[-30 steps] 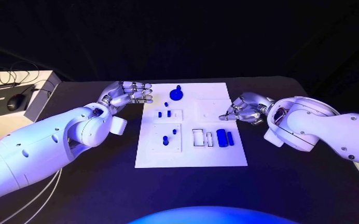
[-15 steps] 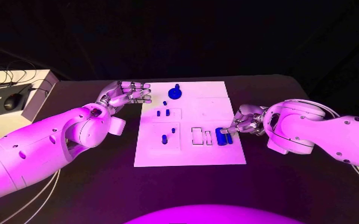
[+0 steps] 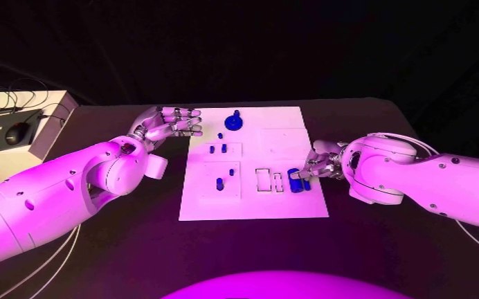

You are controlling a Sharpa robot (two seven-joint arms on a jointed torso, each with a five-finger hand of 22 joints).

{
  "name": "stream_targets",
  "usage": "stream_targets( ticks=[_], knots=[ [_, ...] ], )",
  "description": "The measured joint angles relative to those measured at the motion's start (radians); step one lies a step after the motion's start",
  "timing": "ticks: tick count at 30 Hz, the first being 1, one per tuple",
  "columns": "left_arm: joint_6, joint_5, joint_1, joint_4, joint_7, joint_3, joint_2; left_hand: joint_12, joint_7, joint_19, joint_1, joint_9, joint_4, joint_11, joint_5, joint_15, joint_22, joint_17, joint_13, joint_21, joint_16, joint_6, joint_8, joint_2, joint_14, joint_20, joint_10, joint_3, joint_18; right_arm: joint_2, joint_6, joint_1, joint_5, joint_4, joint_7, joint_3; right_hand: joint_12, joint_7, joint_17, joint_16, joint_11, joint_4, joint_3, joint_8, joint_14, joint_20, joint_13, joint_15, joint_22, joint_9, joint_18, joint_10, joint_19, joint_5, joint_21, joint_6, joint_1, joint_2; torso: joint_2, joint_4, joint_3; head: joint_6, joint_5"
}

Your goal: Assemble the parts on the task board

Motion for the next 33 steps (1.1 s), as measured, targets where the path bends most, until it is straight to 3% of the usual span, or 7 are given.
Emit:
stream_targets(
  ticks=[6, 21, 23, 33],
  knots=[
    [0.000, 0.000, 0.000, 0.001, 0.000, 0.000, 0.000, 0.000, 0.000, 0.000, 0.000, 0.000, 0.000, 0.000, 0.000, 0.000, -0.001, 0.000, 0.000, 0.000, 0.000, 0.000, 0.000, 0.000, 0.000, 0.000, 0.000, 0.000, 0.000, 0.021, 0.004, -0.016, -0.033, -0.018, -0.005, -0.002, 0.000, 0.000, 0.000, 0.000, 0.000, 0.000, 0.000, 0.000, 0.000, 0.000, 0.000, 0.000, 0.000, 0.004, 0.000, 0.000, 0.000, 0.000, 0.000, 0.000, 0.000, 0.000, 0.000, 0.0000, 0.0007, -0.003, 0.002],
    [0.000, 0.000, 0.000, 0.002, -0.001, 0.000, -0.002, 0.000, 0.000, 0.000, 0.000, 0.000, 0.000, 0.000, 0.000, 0.000, -0.003, 0.001, 0.000, 0.000, 0.000, 0.000, 0.000, 0.000, 0.000, 0.000, 0.000, 0.000, 0.000, 0.065, 0.008, -0.029, -0.089, -0.040, -0.007, -0.001, -0.004, 0.000, 0.000, -0.004, 0.000, 0.000, 0.000, 0.000, 0.000, 0.000, 0.000, 0.000, 0.000, 0.020, 0.000, 0.000, 0.000, -0.001, -0.004, 0.000, -0.005, 0.005, 0.000, -0.0008, 0.0006, -0.006, 0.005],
    [0.001, 0.000, 0.000, 0.002, -0.001, 0.000, -0.002, 0.000, 0.000, 0.000, 0.000, 0.000, 0.000, 0.000, 0.000, 0.000, -0.003, 0.001, 0.000, 0.000, 0.000, 0.000, 0.000, 0.000, 0.000, 0.000, 0.000, 0.000, 0.000, 0.072, 0.009, -0.031, -0.096, -0.046, -0.008, -0.001, -0.004, 0.000, 0.000, -0.004, 0.000, 0.003, -0.003, 0.000, 0.000, 0.000, 0.000, 0.000, 0.000, 0.023, 0.000, 0.000, 0.000, -0.015, -0.006, 0.000, -0.007, 0.003, 0.000, -0.0007, 0.0007, -0.007, 0.005],
    [0.001, 0.001, 0.000, 0.004, -0.001, 0.000, -0.006, 0.000, 0.000, 0.000, 0.000, 0.000, 0.000, 0.000, 0.000, 0.000, -0.004, 0.001, 0.000, 0.000, 0.000, 0.000, 0.000, 0.000, 0.000, 0.000, 0.000, 0.000, 0.000, 0.097, 0.017, -0.042, -0.123, -0.066, -0.007, 0.000, -0.009, 0.000, 0.000, -0.008, 0.000, 0.004, -0.004, -0.018, 0.000, 0.000, 0.000, 0.000, 0.000, 0.023, 0.000, 0.000, 0.000, -0.025, -0.012, 0.000, -0.015, -0.005, 0.000, 0.0003, -0.0007, -0.011, 0.005]
  ],
)
